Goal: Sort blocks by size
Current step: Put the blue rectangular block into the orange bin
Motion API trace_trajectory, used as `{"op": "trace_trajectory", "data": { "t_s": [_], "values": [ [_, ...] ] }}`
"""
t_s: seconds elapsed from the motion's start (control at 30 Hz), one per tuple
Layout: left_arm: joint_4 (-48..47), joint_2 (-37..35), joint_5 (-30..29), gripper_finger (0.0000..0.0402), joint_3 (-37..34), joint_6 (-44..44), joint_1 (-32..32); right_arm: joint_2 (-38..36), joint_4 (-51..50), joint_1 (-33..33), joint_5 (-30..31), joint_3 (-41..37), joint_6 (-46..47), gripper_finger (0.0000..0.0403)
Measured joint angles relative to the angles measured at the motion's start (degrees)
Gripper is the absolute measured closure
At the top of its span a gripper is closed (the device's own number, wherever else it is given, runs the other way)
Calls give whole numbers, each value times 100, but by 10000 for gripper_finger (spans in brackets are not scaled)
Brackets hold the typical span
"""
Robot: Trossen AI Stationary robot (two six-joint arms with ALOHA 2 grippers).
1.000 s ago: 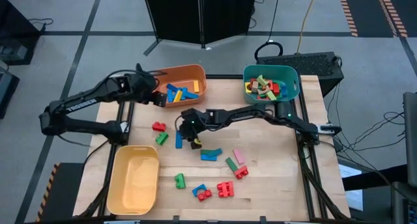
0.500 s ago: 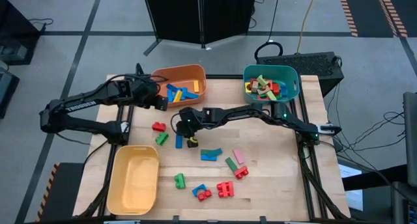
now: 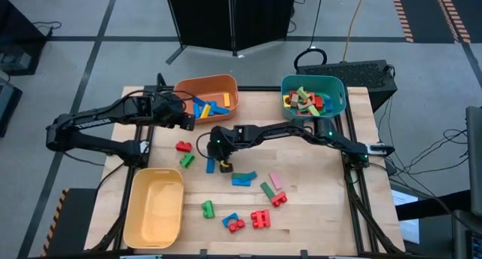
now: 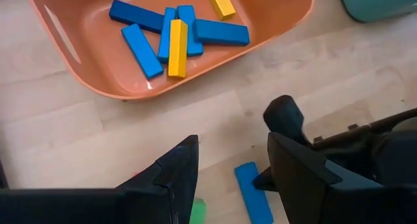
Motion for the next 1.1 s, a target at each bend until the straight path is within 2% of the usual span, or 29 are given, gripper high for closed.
{"op": "trace_trajectory", "data": {
  "t_s": [0.43, 0.6, 0.7, 0.87, 0.97, 1.1],
  "values": [
    [4, 2, -210, 222, 0, -9, -271, -681, -1254, -30, 61, -50, 89, 403],
    [-4, 2, -305, 222, 0, -57, -410, -981, -1589, -30, 56, -44, -352, 403],
    [-48, 2, -387, 222, 0, -133, -502, -993, -1566, -30, 57, -44, -1106, 392],
    [-73, 2, -404, 222, 0, -145, -639, -874, -1510, 0, 59, -35, -2858, 327],
    [-118, 2, -414, 222, 0, -283, -707, -745, -1282, 37, 51, -37, -3637, 267],
    [-151, 2, -433, 222, -22, -478, -803, -700, -1012, 63, -11, -26, -4141, 175]
  ]
}}
